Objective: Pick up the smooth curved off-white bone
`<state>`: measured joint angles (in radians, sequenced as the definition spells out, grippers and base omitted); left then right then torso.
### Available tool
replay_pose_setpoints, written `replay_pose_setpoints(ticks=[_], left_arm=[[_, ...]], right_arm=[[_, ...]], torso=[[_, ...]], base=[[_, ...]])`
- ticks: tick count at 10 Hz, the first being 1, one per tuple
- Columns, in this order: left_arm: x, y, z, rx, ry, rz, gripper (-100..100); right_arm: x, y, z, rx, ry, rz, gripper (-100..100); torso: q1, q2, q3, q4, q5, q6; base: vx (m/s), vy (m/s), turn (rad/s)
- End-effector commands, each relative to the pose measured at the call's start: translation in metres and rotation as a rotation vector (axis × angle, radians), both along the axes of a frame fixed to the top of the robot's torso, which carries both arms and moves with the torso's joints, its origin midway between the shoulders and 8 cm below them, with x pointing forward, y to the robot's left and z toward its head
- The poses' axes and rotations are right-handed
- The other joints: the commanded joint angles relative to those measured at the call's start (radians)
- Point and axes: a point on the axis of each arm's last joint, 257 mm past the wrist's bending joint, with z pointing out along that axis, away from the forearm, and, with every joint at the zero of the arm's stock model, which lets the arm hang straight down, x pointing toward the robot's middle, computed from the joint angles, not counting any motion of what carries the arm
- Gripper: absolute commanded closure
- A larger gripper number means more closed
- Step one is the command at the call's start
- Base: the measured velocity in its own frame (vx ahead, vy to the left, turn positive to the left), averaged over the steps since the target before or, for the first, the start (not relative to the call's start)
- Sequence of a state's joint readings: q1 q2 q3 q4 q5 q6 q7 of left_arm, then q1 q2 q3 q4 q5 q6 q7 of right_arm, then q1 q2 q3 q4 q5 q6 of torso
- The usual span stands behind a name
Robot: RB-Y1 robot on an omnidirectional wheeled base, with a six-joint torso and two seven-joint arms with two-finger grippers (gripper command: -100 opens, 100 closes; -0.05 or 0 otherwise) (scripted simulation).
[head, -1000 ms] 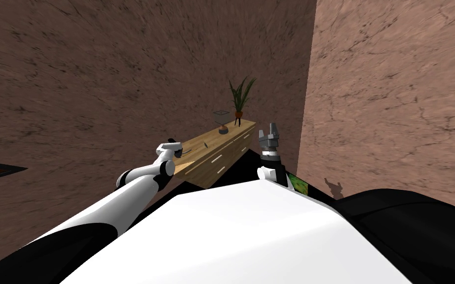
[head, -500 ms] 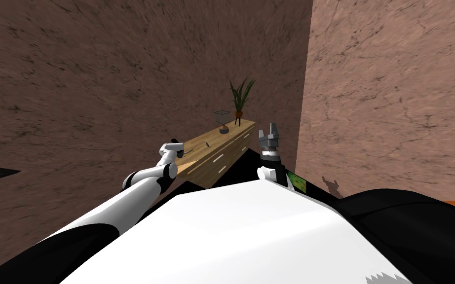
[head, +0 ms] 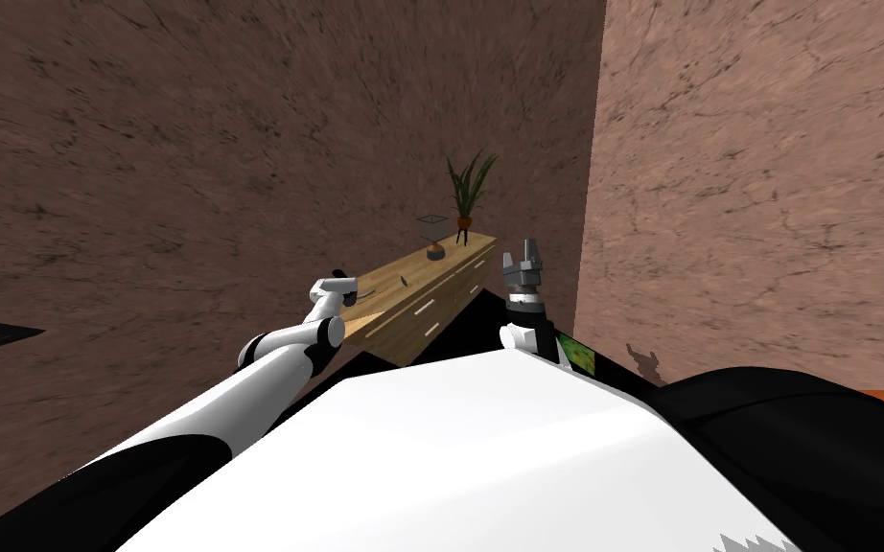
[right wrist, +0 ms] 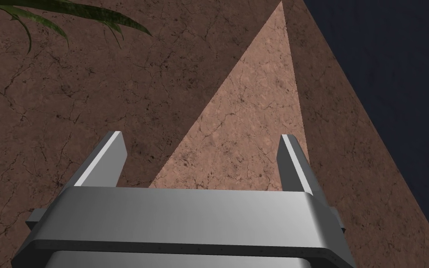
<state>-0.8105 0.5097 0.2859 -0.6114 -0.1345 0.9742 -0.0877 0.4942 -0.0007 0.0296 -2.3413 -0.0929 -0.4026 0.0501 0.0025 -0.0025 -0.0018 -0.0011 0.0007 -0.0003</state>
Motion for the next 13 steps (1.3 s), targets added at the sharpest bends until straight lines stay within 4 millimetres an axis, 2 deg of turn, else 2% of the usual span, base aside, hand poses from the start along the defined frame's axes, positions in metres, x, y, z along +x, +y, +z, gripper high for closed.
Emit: replay_pose_setpoints(ticks=[1,2,10,12,13], left_arm=[[0.0,0.0,0.0,0.0,0.0,0.0,0],[0.001,0.005,0.002,0.0,0.002,-0.009,100],[0.004,0.03,0.015,-0.002,0.003,-0.055,100],[0.003,0.029,0.014,-0.003,0.005,-0.054,100],[0.003,0.029,0.014,-0.002,0.004,-0.055,0]], right_arm=[[0.0,0.0,0.0,0.0,0.0,0.0,0],[0.0,0.0,0.0,0.0,0.0,0.0,0],[0.0,0.0,0.0,0.0,0.0,0.0,0],[0.0,0.0,0.0,0.0,0.0,0.0,0],[0.0,0.0,0.0,0.0,0.0,0.0,0]], torso=[[0.0,0.0,0.0,0.0,0.0,0.0],[0.0,0.0,0.0,0.0,0.0,0.0],[-0.005,-0.001,0.0,0.0,-0.001,0.0],[-0.005,0.0,0.0,0.0,-0.001,0.001],[-0.003,0.0,0.0,0.0,-0.001,0.001]], base=[[0.0,0.0,0.0],[0.015,-0.05,0.089],[0.018,-0.084,0.062],[0.004,-0.04,0.017],[0.001,-0.005,-0.001]])
